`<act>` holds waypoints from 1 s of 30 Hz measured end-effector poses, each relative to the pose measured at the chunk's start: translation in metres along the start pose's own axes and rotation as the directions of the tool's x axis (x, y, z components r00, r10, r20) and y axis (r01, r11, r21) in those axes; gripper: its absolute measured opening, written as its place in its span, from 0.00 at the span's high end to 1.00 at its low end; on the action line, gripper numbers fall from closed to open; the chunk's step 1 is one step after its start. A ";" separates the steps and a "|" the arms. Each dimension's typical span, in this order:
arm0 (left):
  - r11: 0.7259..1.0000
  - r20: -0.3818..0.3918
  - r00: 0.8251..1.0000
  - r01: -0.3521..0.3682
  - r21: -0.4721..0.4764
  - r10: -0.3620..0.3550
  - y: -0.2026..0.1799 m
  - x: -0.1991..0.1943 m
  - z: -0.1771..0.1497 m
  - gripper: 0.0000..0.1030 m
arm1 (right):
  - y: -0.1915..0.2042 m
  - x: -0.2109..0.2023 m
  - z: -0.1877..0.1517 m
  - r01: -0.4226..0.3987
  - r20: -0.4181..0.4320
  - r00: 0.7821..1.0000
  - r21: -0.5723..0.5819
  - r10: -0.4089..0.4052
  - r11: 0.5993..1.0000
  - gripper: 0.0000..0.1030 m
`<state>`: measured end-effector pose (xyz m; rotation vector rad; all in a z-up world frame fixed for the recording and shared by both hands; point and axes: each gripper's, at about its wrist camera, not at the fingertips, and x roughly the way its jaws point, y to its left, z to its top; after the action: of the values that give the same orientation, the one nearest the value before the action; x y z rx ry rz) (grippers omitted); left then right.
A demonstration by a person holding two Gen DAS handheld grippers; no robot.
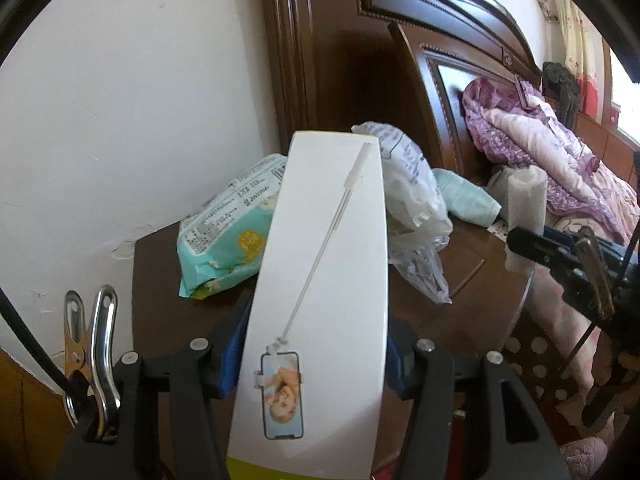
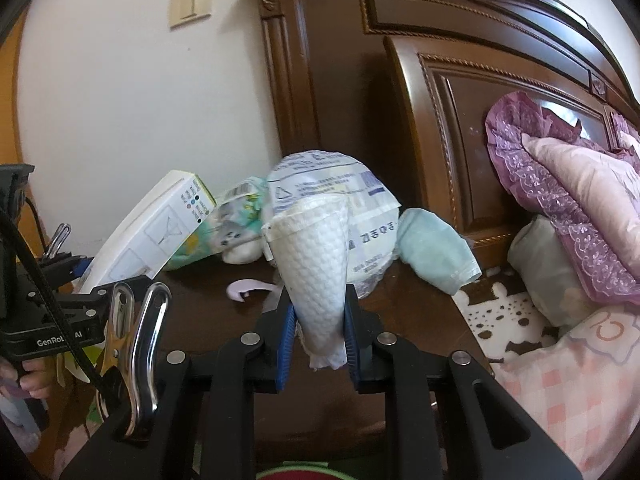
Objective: Collect trash
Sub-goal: 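Carry the box with the left tool while the right tool carries the cone down to the bucket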
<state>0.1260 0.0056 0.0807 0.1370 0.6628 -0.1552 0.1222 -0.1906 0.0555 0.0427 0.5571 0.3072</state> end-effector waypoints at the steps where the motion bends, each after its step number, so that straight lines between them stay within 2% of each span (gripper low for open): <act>1: 1.000 0.004 1.000 0.002 0.000 -0.002 0.000 -0.003 0.000 0.43 | 0.004 -0.003 -0.001 -0.003 0.004 1.000 -0.004 0.003 1.000 0.78; 7: 1.000 0.019 1.000 0.009 -0.002 -0.009 -0.003 -0.026 -0.010 0.43 | 0.024 -0.024 -0.005 -0.023 0.021 1.000 -0.017 0.023 1.000 0.78; 16: 0.998 0.005 0.998 0.065 0.004 -0.065 -0.016 -0.059 -0.036 0.43 | 0.044 -0.063 -0.026 -0.045 0.033 0.998 -0.025 0.046 0.999 0.78; 30: 0.989 -0.069 0.987 0.146 0.037 -0.143 -0.047 -0.091 -0.095 0.43 | 0.054 -0.113 -0.078 -0.028 0.004 1.000 0.003 0.028 1.000 0.78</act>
<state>-0.0106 -0.0148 0.0593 0.1349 0.7356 -0.3052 -0.0246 -0.1764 0.0544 0.0542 0.5539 0.3331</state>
